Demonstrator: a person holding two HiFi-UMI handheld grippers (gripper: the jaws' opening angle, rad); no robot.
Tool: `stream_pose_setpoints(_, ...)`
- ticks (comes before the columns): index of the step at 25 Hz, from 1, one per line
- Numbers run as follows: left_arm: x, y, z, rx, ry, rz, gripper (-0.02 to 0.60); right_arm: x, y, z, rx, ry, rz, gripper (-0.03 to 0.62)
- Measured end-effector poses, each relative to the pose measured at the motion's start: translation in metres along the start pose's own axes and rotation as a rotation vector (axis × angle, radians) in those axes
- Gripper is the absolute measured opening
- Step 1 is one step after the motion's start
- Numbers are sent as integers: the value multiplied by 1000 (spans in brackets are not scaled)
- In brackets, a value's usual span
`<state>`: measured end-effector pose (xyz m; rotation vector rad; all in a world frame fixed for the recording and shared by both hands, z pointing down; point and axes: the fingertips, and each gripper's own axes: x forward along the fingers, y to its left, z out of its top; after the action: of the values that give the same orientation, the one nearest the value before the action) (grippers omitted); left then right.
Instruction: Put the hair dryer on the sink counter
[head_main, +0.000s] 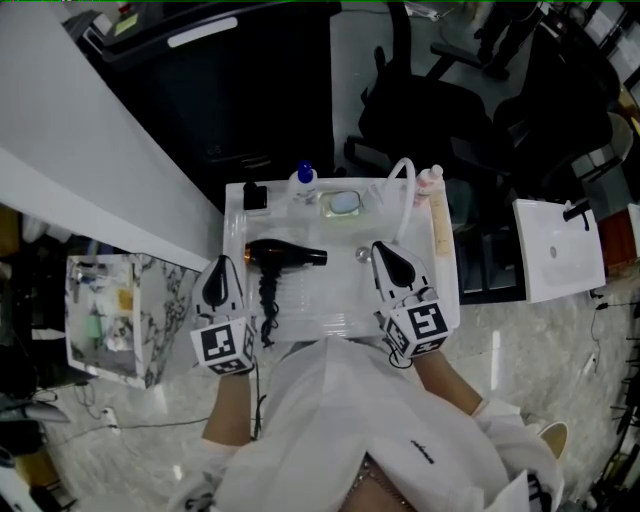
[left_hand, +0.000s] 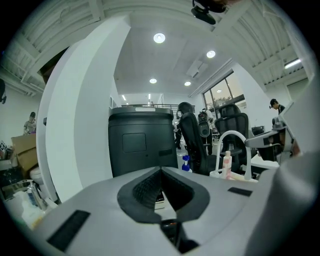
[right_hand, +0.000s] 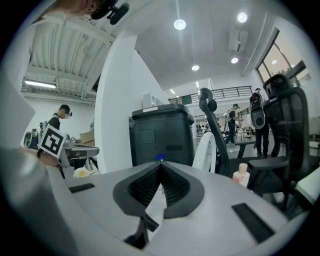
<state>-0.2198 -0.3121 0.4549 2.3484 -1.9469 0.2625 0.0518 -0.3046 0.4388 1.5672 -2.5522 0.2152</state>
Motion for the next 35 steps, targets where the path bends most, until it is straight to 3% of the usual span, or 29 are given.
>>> stream_pose_setpoints(35, 9, 2, -13, -20, 37, -2, 29, 10, 6, -3, -4, 21, 37, 17)
